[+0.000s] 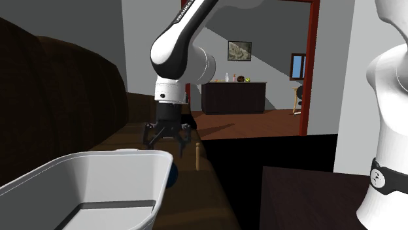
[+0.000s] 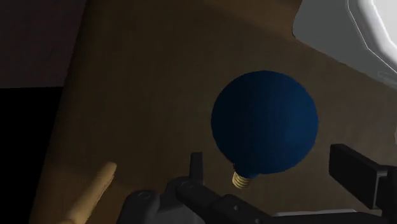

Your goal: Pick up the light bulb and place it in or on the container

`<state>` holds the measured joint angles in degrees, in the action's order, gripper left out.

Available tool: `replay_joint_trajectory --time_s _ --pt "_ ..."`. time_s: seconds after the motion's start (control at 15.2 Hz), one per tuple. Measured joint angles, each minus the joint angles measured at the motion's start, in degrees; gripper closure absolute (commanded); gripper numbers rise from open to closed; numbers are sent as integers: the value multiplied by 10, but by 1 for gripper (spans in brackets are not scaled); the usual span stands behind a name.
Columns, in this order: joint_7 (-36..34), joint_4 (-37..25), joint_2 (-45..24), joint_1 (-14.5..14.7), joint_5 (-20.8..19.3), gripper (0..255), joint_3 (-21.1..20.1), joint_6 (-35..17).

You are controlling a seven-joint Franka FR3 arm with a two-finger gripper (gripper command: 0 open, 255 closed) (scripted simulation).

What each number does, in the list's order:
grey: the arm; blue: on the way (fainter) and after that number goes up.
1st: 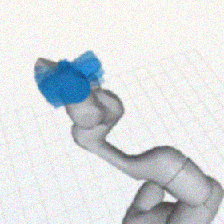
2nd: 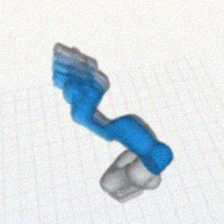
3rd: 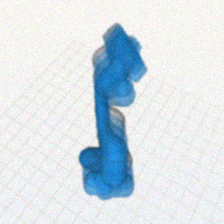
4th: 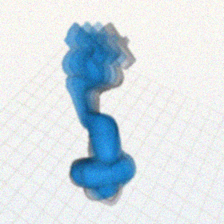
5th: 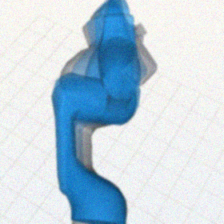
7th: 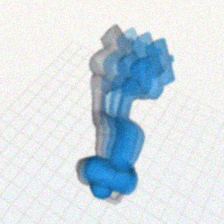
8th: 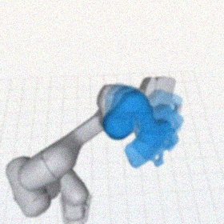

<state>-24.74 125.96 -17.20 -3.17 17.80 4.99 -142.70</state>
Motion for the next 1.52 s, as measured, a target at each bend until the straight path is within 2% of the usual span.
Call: replay_joint_trajectory --time_s 0.13,0.26,0.53,0.73,1.06,1.12,1.32,1.52 --pt "-123 28 18 20 25 0 12 -15" --pt "-164 36 18 28 37 0 16 -26" --pt "-161 30 -5 29 56 0 12 -54" --pt "-155 37 -17 30 68 0 4 -98" --pt "-160 35 -24 30 68 0 0 -109" --pt "-159 32 -28 29 68 255 -2 -114" --pt "-157 28 -30 28 70 255 -4 -118" --pt "-168 35 -32 36 70 255 -5 -149"
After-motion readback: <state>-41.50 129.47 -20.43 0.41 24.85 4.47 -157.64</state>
